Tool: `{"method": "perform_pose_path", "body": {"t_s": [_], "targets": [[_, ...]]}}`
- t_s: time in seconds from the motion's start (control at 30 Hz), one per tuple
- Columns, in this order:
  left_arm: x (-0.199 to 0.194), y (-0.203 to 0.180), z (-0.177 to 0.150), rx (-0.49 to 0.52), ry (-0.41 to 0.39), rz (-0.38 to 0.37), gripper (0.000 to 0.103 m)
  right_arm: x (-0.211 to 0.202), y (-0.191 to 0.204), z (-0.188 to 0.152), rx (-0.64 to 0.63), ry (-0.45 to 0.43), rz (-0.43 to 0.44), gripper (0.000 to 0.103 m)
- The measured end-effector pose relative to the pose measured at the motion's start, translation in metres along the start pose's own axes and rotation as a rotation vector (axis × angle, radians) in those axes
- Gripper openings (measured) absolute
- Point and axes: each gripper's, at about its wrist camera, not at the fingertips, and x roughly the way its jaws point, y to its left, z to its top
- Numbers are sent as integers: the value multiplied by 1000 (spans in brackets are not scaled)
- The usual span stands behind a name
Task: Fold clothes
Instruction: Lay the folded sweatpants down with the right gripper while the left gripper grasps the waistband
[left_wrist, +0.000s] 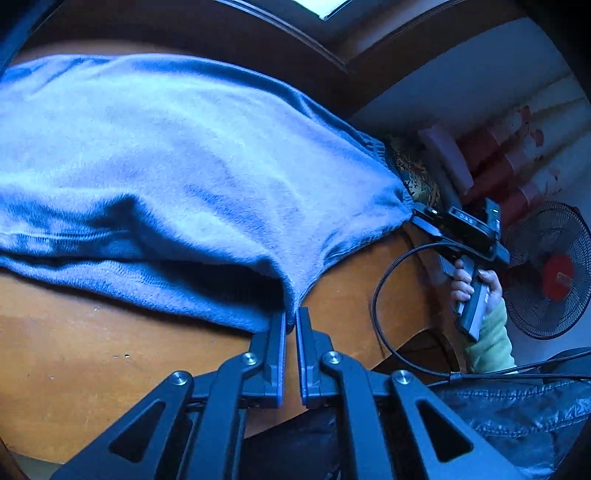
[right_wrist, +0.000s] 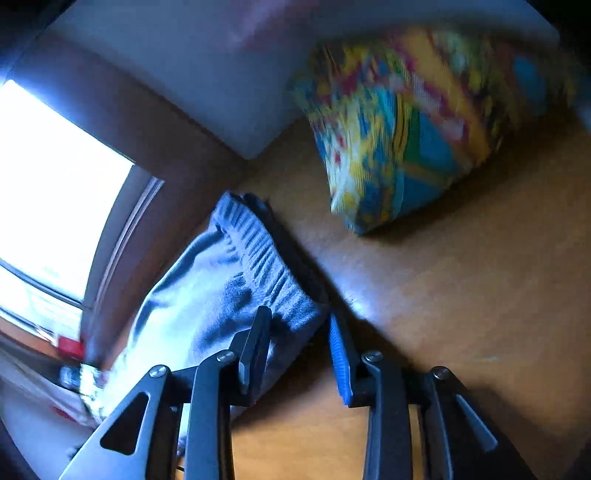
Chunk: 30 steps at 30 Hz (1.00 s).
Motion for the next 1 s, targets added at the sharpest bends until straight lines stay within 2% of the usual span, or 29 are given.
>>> {"method": "perform_pose_path", "body": {"t_s": [0.1,0.27,0.37,0.43,0.53,0.6,0.63,0.73,0.87,0.93,1.0], "targets": [[-3,-7,1,4,-3,8,4,-6,27,7,-155,-48,33,33],[-27,-33,2,63,-27,-37,4,25,76,3,-410,22,96,33],[-29,-51,19,135,-53,-34,12,52,76,0,-426,77,113,33],[-15,-55,36,187,-67,-5,12,60,71,0,-415,106,127,33],[20,-44,62,164,-46,23,12,75,60,2,-410,146,102,32],[40,-31,65,137,7,51,12,82,53,5,-402,144,91,24],[48,-27,62,135,32,99,11,81,48,7,-387,151,92,23],[45,-25,54,124,15,99,11,69,42,18,-333,174,99,22],[41,-15,50,35,4,69,11,61,68,40,-426,143,166,23],[40,-17,52,39,2,82,11,84,79,49,-464,209,182,23],[43,-17,51,63,3,102,11,125,81,52,-501,298,132,22]]}}
